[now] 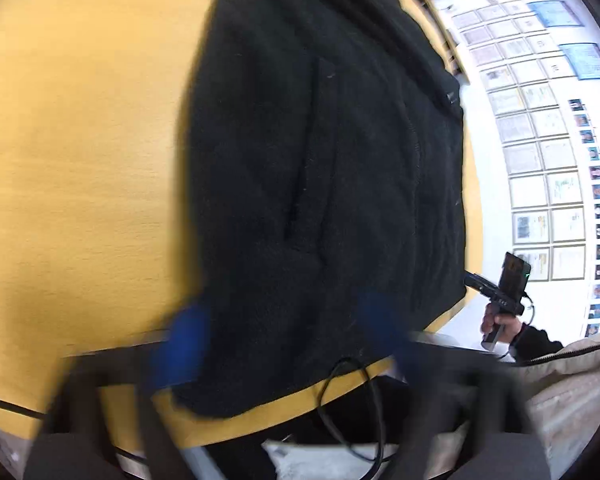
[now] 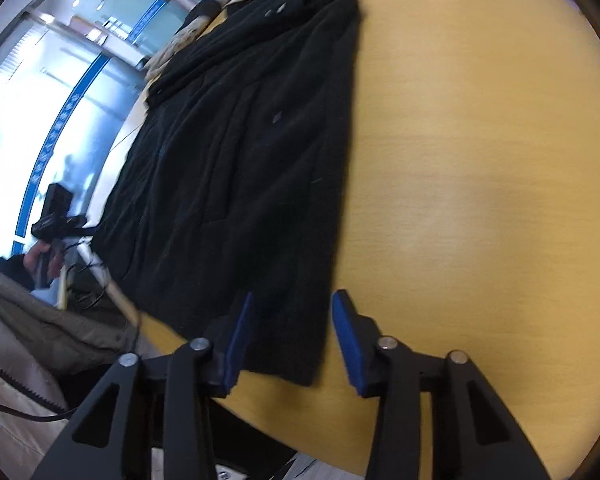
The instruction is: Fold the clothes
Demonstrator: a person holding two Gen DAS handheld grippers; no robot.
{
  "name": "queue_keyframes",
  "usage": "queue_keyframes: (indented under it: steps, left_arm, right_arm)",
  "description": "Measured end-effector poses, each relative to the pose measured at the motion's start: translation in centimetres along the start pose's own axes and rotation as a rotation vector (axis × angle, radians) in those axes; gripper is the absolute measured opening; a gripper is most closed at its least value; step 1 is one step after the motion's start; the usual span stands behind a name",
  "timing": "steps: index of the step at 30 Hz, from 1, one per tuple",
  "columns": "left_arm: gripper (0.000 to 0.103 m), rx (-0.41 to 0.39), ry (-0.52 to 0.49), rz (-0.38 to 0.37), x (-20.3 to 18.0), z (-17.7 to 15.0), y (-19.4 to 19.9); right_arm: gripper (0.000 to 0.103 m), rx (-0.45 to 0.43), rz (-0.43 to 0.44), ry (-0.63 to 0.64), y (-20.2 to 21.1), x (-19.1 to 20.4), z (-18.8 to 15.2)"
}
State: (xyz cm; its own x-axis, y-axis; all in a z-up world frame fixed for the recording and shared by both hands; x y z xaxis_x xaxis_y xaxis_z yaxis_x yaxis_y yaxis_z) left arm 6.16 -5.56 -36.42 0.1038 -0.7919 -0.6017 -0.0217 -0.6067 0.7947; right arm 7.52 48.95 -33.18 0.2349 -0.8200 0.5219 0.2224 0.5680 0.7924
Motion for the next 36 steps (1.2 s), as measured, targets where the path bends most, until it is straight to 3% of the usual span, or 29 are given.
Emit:
queue_keyframes:
  steps: [3,8,14,19,23,28,36]
  left_arm:
    - [0.014,0.058,0.076,0.001,1.1,0.4,-0.2]
    - [0.012,0.072,0.116,-0.011,0.5,0.4,0.4]
    - [0.01,0.02,0.133,-0.107,-1.5,-0.9,5.7]
    - [0.01,-0.021,0.182,-0.092,-1.2,-3.0,11.6]
    - [0.01,-0.087,0.225,-0.166,-1.9,-3.7,16.3]
    - [0.01,-0.156,0.198,-0.318,-4.5,1.7,17.8]
    - [0.011,-0.22,0.144,-0.598,-9.2,16.9,18.0]
  right_arm:
    - [0.019,0.073,0.073,0.029,-1.7,1.4,0.6]
    - [0.013,0.098,0.117,-0.004,-2.4,2.3,1.3]
    - [0.012,0.028,0.294,0.06,1.5,7.5,3.3]
    - [0.011,0.032,0.458,0.144,3.6,14.3,5.2]
    - [0.011,-0.083,0.52,0.132,5.4,17.2,8.3]
    - [0.011,-0.214,0.451,0.102,4.3,16.3,14.9]
    - [0.011,-0.492,0.265,-0.026,7.0,10.5,24.8]
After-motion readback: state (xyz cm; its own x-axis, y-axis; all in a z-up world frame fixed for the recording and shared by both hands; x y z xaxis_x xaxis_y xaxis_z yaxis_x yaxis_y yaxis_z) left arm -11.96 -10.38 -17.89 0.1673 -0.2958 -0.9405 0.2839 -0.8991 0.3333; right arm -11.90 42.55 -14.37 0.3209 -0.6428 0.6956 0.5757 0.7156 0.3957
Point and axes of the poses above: each gripper's, at about its wrist camera, not at the fingertips, and y roughly against the way its jaws point, x to its left, z to its top, the point moved 1 cm from there along -y, roughly the way its jaws point, and after that the axes turned 6 degrees about y, right-handed, at the moved point
